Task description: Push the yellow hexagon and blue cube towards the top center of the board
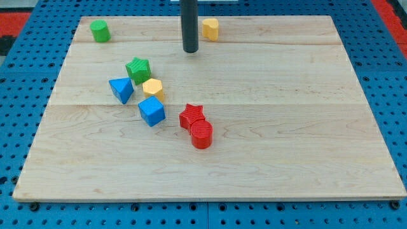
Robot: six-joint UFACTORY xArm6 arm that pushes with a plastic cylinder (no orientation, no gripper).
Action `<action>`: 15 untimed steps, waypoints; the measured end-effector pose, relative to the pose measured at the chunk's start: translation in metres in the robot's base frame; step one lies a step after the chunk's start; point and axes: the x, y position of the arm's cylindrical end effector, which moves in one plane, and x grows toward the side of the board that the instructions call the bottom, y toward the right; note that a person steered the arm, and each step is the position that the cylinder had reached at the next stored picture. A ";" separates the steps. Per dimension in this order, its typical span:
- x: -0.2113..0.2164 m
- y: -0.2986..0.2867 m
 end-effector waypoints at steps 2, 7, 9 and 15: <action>0.057 0.017; 0.119 0.056; 0.267 0.129; 0.127 -0.076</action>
